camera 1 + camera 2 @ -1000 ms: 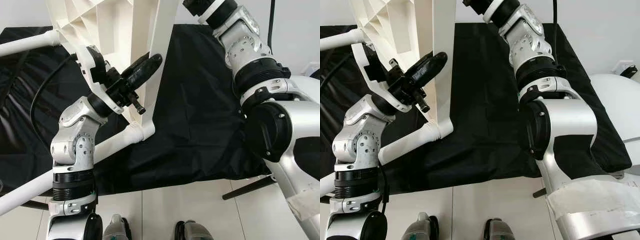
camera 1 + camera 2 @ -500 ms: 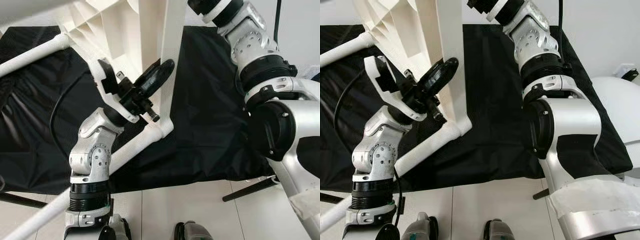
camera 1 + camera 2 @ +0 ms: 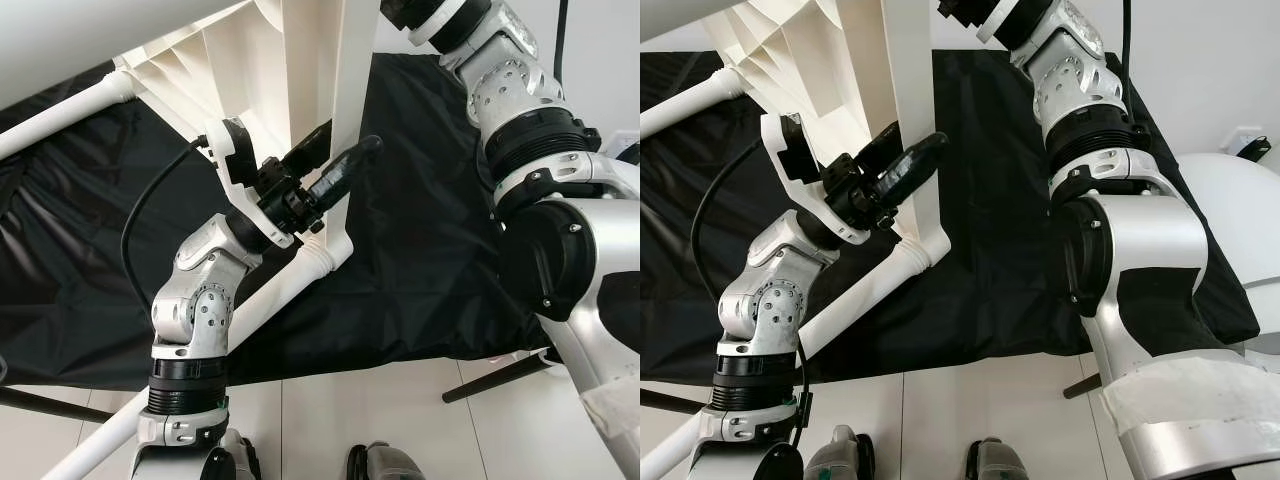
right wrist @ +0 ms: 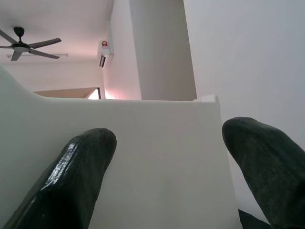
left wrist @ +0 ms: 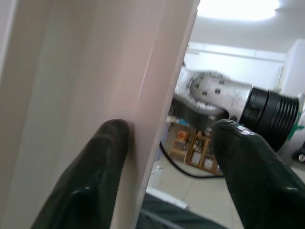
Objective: Building children table
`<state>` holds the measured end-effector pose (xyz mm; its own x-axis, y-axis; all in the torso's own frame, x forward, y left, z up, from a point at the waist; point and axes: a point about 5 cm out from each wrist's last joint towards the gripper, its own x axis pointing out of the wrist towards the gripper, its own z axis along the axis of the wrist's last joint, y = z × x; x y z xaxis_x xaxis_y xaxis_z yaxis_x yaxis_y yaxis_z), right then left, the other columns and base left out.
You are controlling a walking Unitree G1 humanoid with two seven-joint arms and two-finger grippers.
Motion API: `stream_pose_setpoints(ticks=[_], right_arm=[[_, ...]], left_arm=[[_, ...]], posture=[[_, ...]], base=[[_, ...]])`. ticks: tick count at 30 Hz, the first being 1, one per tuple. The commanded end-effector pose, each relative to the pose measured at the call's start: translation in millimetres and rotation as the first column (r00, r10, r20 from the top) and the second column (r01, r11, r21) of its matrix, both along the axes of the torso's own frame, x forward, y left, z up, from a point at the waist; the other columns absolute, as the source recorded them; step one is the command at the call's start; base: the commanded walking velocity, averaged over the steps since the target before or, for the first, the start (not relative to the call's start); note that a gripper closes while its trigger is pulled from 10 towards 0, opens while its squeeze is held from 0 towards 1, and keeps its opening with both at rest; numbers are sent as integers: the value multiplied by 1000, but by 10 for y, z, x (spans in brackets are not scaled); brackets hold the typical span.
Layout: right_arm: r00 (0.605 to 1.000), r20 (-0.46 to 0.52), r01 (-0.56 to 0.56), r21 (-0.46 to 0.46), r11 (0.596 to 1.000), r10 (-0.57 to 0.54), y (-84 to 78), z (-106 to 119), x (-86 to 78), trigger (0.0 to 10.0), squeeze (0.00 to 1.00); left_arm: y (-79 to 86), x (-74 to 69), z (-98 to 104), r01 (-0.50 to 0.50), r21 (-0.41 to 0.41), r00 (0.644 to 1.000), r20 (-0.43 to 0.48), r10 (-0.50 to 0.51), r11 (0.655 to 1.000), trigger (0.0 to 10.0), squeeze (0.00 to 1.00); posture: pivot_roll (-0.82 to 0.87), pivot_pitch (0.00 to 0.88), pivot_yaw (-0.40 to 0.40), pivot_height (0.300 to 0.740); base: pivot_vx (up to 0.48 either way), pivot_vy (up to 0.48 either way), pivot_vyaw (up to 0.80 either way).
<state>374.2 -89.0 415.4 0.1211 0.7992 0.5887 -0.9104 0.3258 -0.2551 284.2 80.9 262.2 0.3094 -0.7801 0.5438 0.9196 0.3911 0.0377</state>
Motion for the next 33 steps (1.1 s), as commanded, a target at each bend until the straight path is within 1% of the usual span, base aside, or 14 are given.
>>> stream_pose_setpoints(ticks=[1,5,8,9,12,14,15,16,18,23,27,29,31,33], right_arm=[[999,40,-15,-14,1000,16,26,20,-35,10000,0],[1000,23,5,-4,1000,-5,-21,-34,-11,10000,0],[997,-27,69,20,997,-68,-159,-228,54,10000,0],[992,-64,108,27,994,-106,-244,-373,92,10000,0],[982,-111,156,31,987,-151,-345,-550,131,10000,0],[982,-111,156,31,987,-151,-345,-550,131,10000,0],[976,-134,179,34,983,-173,-389,-625,147,10000,0],[954,-192,242,41,969,-230,-500,-821,176,10000,0],[954,-192,242,41,969,-230,-500,-821,176,10000,0],[920,-259,312,25,950,-295,-624,-1181,148,10000,0],[916,-269,315,21,949,-298,-634,-1219,141,10000,0],[901,-302,327,4,945,-311,-653,-1385,101,10000,0],[901,-302,327,4,945,-311,-653,-1385,101,10000,0],[887,-327,341,-14,940,-327,-670,-1552,18,10000,0]], left_arm=[[20,103,-157,-140,39,979,-144,144,989,10000,1000],[55,102,-184,-165,63,974,-148,173,984,10000,1000],[187,109,-276,-246,163,952,-142,270,955,10000,1000],[280,92,-328,-278,222,941,-134,311,935,10000,0],[392,67,-377,-311,289,927,-118,356,906,10000,0],[392,67,-377,-311,289,927,-118,356,906,10000,0],[442,57,-385,-329,310,920,-110,377,892,10000,0],[560,28,-381,-378,352,900,-79,430,856,10000,0],[560,28,-381,-378,352,900,-79,430,856,10000,0],[727,-39,-354,-452,386,862,-42,504,804,10000,0],[730,-53,-354,-454,398,861,-32,507,797,10000,0],[778,-80,-353,-488,443,841,11,540,752,10000,0],[778,-80,-353,-488,443,841,11,540,752,10000,0],[830,-84,-376,-541,485,801,47,597,687,10000,0]], posture=[[10,108,-70,740],[14,110,-67,740],[28,113,-60,740],[37,114,-54,740],[43,113,-53,740],[43,113,-53,740],[51,113,-51,740],[63,113,-49,740],[63,113,-49,740],[80,117,-52,740],[83,117,-53,740],[93,127,-54,740],[93,127,-54,740],[100,133,-53,740]], base=[[0,0,0],[0,0,0],[0,0,0],[0,0,0],[0,0,0],[0,0,0],[0,0,0],[0,0,0],[0,0,0],[0,0,0],[0,0,0],[0,0,0],[0,0,0],[0,0,0]])
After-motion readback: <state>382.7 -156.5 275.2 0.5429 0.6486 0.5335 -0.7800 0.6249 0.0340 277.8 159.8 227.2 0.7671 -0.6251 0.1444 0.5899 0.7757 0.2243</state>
